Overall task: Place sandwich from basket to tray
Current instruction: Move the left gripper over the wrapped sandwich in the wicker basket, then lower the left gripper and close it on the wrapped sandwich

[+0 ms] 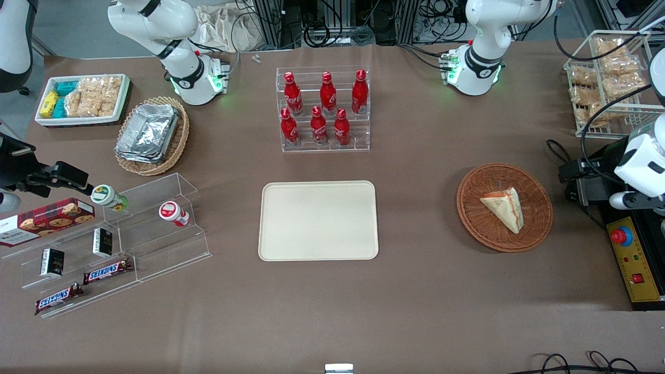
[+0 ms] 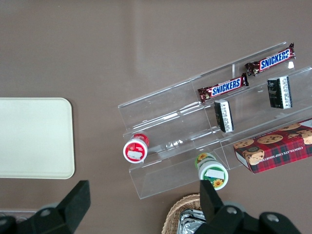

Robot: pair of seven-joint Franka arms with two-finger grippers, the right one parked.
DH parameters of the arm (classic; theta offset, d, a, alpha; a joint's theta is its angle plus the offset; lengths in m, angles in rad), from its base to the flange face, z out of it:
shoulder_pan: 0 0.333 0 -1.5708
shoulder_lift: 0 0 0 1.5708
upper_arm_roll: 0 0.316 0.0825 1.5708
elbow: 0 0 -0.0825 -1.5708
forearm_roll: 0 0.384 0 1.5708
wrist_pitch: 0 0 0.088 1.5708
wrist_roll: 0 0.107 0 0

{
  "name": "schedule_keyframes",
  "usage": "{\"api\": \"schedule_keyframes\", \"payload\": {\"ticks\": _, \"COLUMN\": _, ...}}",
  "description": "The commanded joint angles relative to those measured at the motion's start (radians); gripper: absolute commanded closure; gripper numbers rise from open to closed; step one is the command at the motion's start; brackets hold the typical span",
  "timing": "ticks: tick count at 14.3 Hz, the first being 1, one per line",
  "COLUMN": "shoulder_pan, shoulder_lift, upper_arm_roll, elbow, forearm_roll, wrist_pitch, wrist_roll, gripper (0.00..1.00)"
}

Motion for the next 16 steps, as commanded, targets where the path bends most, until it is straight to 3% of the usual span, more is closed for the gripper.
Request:
{"api": "schedule_keyframes", "payload": {"ticks": 1, "shoulder_pan": -0.032, "shoulder_lift": 0.068, "upper_arm_roll": 0.014, "elbow": 0.068, "forearm_roll": 0.013, "wrist_pitch": -0.032, "wrist_roll": -0.004, "gripper": 0.00}}
{"api": "schedule_keyframes", "payload": {"ticks": 4, "shoulder_pan": -0.043, "shoulder_lift": 0.097, "upper_arm_roll": 0.015, "elbow": 0.074, "forearm_roll": 0.019, "wrist_pitch": -0.026, "wrist_roll": -0.017, "gripper": 0.00}}
{"api": "schedule_keyframes", "payload": {"ticks": 6, "shoulder_pan": -0.054, "shoulder_lift": 0.131, "upper_arm_roll": 0.015, "elbow": 0.056, "forearm_roll": 0.053, "wrist_pitch": -0.008, "wrist_roll": -0.126, "gripper": 0.00}}
{"api": "schedule_keyframes", "payload": {"ticks": 10, "shoulder_pan": -0.055, "shoulder_lift": 0.018, "upper_arm_roll": 0.015, "elbow": -0.319, "forearm_roll": 0.048, "wrist_pitch": 0.335, "wrist_roll": -0.452, "gripper": 0.00}}
{"api": "schedule_keyframes", "payload": {"ticks": 13, "shoulder_pan": -0.051, "shoulder_lift": -0.056, "upper_arm_roll": 0.018, "elbow": -0.599, "forearm_roll": 0.050, "wrist_pitch": 0.571, "wrist_roll": -0.550, "gripper": 0.00}}
{"api": "schedule_keyframes", "payload": {"ticks": 16, "shoulder_pan": -0.046, "shoulder_lift": -0.042, "upper_arm_roll": 0.020, "elbow": -0.691, "forearm_roll": 0.053, "wrist_pitch": 0.656, "wrist_roll": -0.655, "gripper": 0.00}}
